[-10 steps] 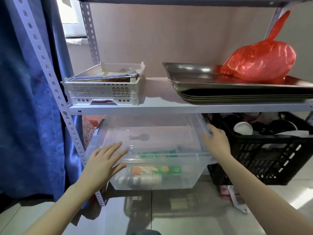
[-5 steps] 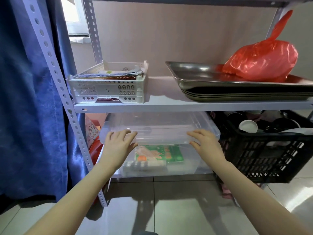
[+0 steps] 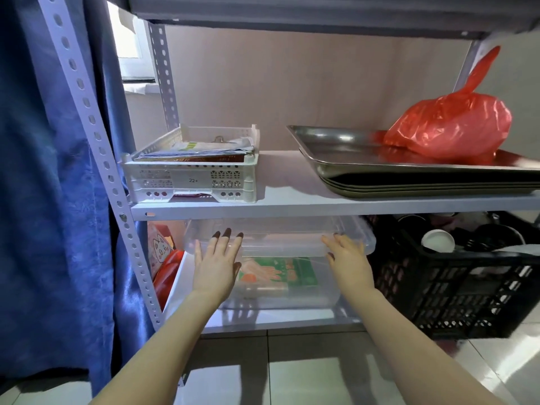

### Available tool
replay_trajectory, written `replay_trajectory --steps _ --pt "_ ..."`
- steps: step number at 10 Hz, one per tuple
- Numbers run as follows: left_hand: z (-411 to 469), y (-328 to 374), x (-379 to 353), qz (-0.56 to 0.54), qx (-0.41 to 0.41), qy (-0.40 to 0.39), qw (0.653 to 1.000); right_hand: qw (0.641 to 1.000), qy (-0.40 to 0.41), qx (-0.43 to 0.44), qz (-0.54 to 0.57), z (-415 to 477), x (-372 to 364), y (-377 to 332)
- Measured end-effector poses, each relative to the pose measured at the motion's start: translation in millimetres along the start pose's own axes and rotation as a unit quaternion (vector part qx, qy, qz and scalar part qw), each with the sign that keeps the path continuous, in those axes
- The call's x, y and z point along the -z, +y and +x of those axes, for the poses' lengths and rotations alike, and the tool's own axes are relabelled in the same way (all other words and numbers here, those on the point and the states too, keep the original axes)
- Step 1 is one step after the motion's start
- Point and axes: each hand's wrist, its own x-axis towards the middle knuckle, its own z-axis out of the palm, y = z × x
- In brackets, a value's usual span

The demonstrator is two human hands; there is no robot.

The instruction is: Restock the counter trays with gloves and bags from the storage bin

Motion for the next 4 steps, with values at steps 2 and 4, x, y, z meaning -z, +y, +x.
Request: replay_trajectory --steps 2,4 --pt "-12 -10 27 -0.028 -0.043 -0.066 0.996 0.992 -0.115 -0.023 -0.054 -24 18 -8" --pt "-30 -6 48 -0.035 -0.08 -0.027 0.996 0.992 -0.124 -0.005 0.006 -38 44 -5"
